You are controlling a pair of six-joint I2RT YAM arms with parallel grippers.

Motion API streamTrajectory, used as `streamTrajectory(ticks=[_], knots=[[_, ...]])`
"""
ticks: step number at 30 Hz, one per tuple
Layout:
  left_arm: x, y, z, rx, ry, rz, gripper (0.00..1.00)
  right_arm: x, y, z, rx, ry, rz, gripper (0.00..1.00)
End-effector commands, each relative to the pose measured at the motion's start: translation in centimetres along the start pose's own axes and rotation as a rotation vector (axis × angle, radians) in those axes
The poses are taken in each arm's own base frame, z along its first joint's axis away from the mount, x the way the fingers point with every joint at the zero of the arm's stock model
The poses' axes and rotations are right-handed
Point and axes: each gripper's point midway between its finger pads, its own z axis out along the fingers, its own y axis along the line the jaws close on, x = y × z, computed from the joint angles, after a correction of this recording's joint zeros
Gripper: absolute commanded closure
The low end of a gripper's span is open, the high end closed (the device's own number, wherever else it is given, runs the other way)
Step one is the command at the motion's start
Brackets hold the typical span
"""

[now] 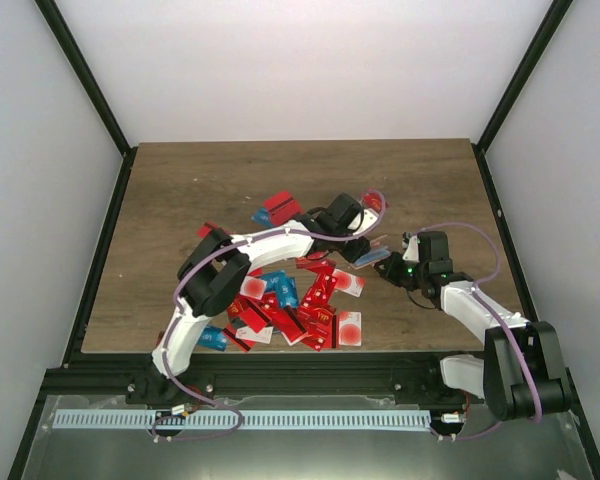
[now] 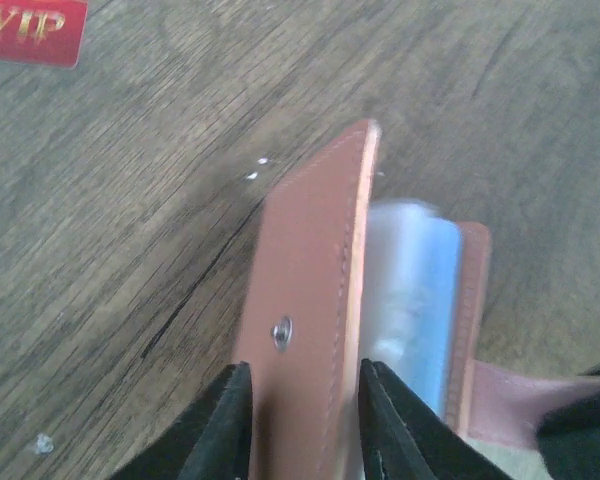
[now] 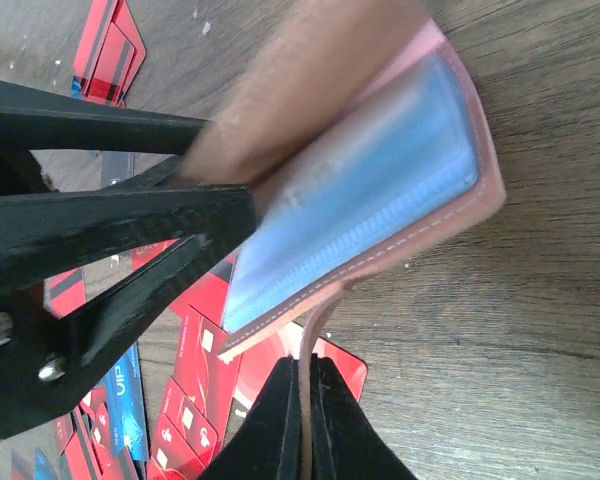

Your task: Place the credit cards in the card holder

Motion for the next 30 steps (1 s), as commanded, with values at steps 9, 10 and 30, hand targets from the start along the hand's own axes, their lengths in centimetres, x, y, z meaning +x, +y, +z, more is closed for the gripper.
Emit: streamTrajectory(ticks=[9,10,30], knots=[[0.2,3.0,1.3,-0.117,0.002,-0.060,0.96,-0.7,-2.3,0.1,0.119,-0.019,0.056,0.99],[0.2,3.4,1.0,-0.135,-0.001,-0.081,0.96,-0.9,-2.5,0.1,0.131,-0.026,0.065,0.99],[4.7,4.6,-2.8,-0.036,-0.055,-0.588,0.96,-5.5,-4.9,2.6,0.184,-0.032,0.172,0.86]])
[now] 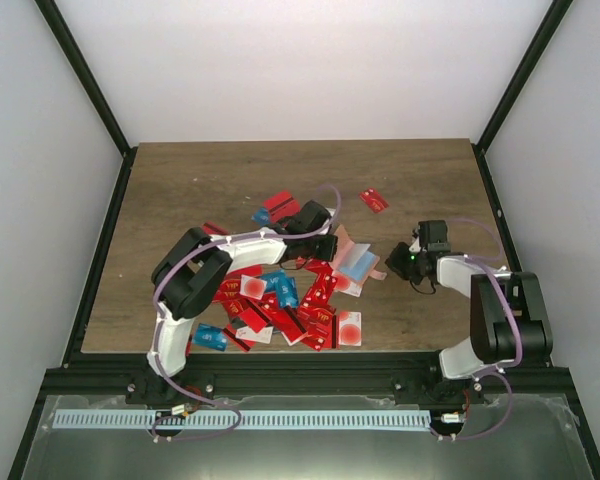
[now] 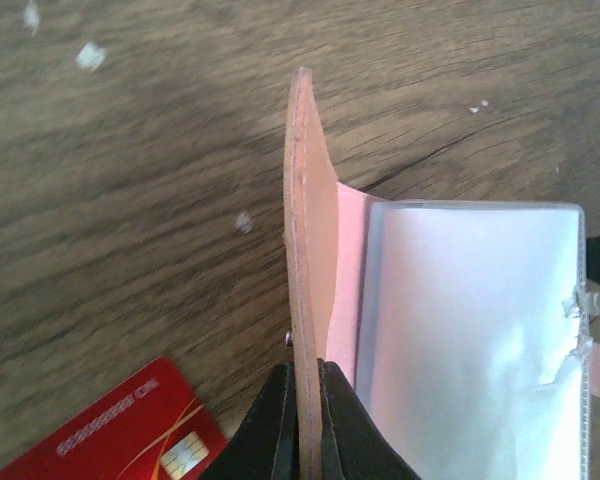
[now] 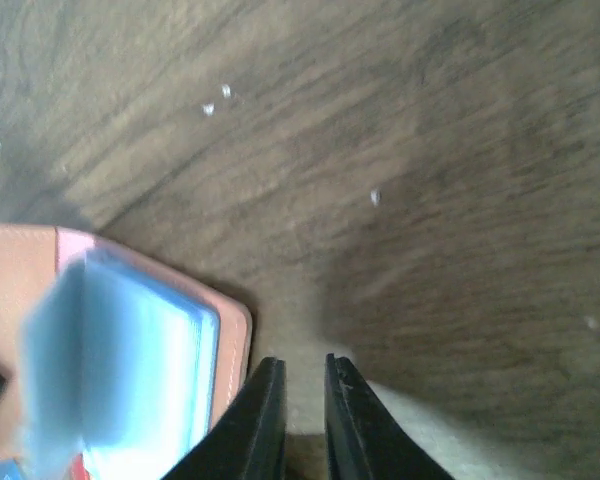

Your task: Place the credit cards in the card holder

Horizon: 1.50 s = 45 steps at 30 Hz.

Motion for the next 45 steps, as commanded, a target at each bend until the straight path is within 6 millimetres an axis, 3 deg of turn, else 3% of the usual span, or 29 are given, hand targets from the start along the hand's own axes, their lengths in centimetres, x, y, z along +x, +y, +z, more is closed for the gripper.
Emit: streamTrajectory(ticks=[1,4,12,17,22,34,45], knots=[[0.1,-0.3,-0.7,0.075,-0.005,-0.160,0.96,-2.7,1.9,-0.1,-0.054,-0.037,-0.021,0.79],[1.5,0.1,0.0,0.089,0.022,-0.230,0.96,-2.9,2.7,-0.3,-0.083,-0.029,-0.041,0.66],[2.6,0.0,0.1,0.134,0.025,-0.327,0.96,-2.2,5.1,-3.1,-0.175,-0.044,-0.136,0.64],[2.6,-0.4,-0.4,0.162,0.011,-0.359,0.96,-0.1,7.2,-4.0,-0.285,0.000,-0.179,0.64],[3.2,-0.8,-0.5,0.198,0.022,-0.394,0.96,1.6,9.1,-3.3,-0.344,0.067,-0.206,0.64],[4.6,-1.1,-1.1,0.227,0.032,-0.421,0.96,3.1,10.2,0.0,-0.381,0.172,-0.194,0.68],[4.6,-2.1,-0.1,0.300,0.045,-0.433,0.96,3.8,13.0,0.5,-0.467,0.228,-0.216,0.66]])
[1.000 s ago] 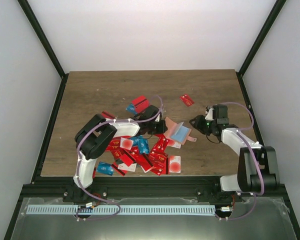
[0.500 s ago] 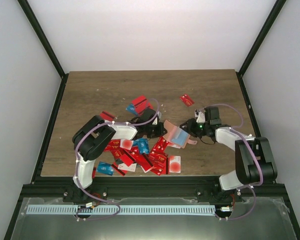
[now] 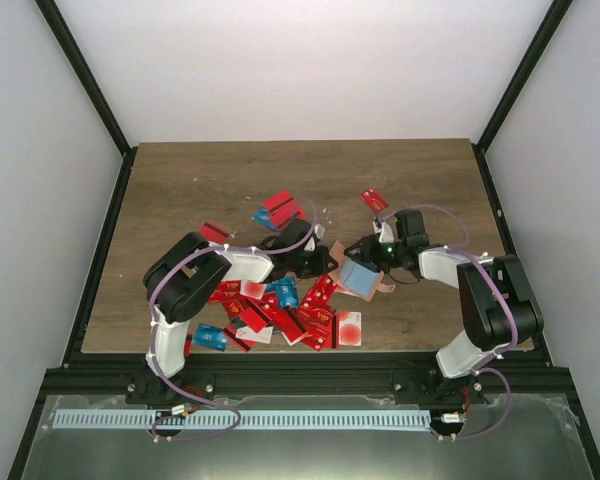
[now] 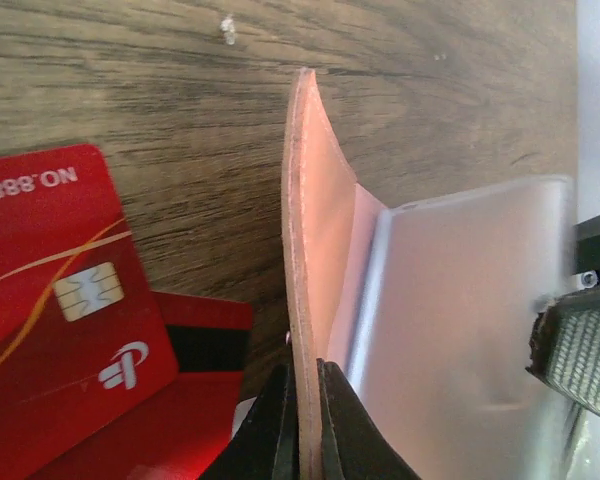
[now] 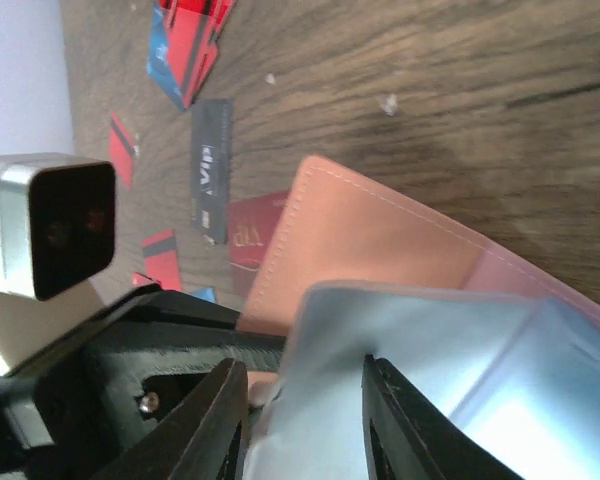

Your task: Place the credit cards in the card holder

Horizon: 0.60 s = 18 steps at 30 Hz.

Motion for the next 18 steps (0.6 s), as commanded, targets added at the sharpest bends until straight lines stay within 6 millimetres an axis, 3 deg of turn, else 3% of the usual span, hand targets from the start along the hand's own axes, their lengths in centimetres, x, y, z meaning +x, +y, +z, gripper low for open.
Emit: streamTrajectory(ticks=[1,7,12,18], knots=[[0.4,-0.9,0.8,0.066,0.024,-0.004,0.96,-1.4,2.6,0.3,-0.078,-0.007,-0.045,0.65],[1.0,-1.0,0.7,0.088,0.041,-0.017,0.95,-1.4,0.8,2.0,-0.055,0.021,-0.013,0.65],[1.3,-0.7,-0.5,0.079,0.031,-0.005,0.81,-0.8,-0.6,3.2,-0.046,0.054,0.017,0.65],[0.1,-1.4,-3.5,0.004,-0.039,0.100,0.66,-0.7,-1.8,3.4,0.004,0.061,0.010,0.65]])
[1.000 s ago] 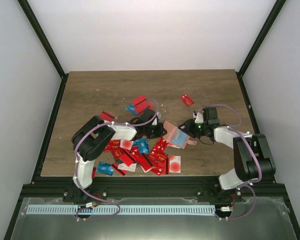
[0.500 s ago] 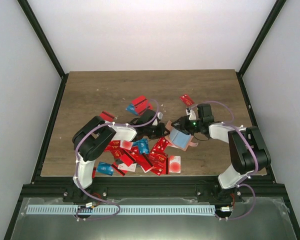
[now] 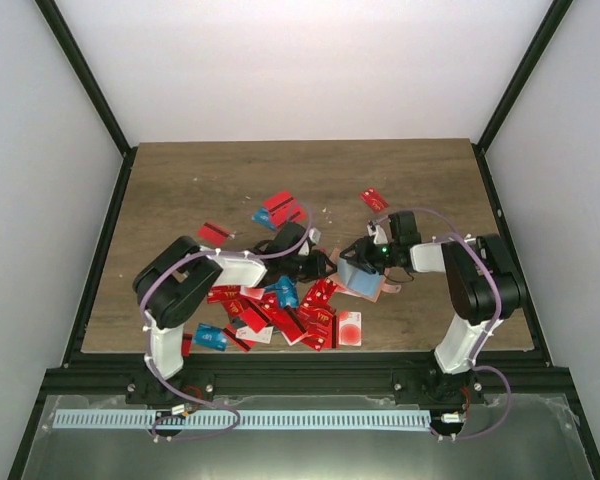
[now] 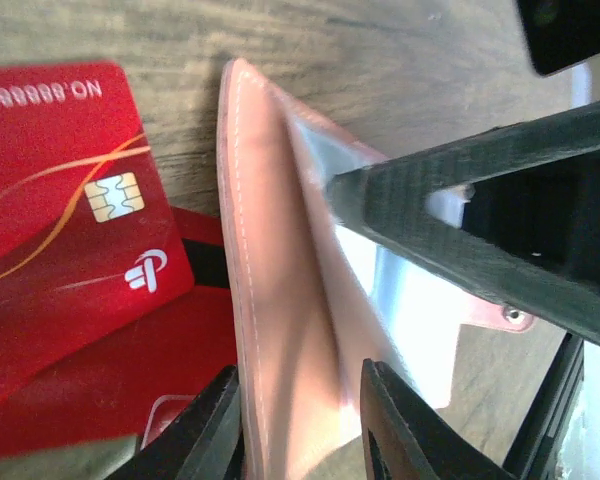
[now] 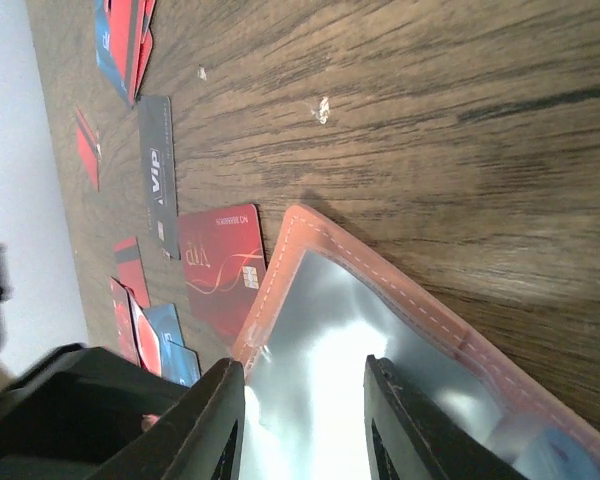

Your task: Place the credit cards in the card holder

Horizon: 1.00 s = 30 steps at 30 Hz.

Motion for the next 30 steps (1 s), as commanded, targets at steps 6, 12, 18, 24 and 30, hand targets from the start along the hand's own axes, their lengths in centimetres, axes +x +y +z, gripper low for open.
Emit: streamTrajectory(ticks=[6,12,18,24,30], knots=[[-1.7,-1.0,-7.0,-0.186,-0.113,0.221,0.50,0.0,0.0,0.5,0.015,0.031,-0.050,0.65],[0.6,1.0,-10.7,-0.307,-0.083,0.261,0.43,0.3,1.4,0.2,0.031,0.043,-0.117,0.65],[3.7,3.7,-13.4,-0.389,-0.044,0.229,0.43,1.2,3.4,0.0,0.089,0.035,-0.190,0.64],[6.0,6.5,-15.9,-0.470,-0.042,0.164,0.44,3.3,5.7,0.2,0.124,0.054,-0.280,0.64],[7.9,9.7,-19.0,-0.584,-0.099,0.042,0.44,7.7,9.7,1.4,0.051,0.124,-0.404,0.64]])
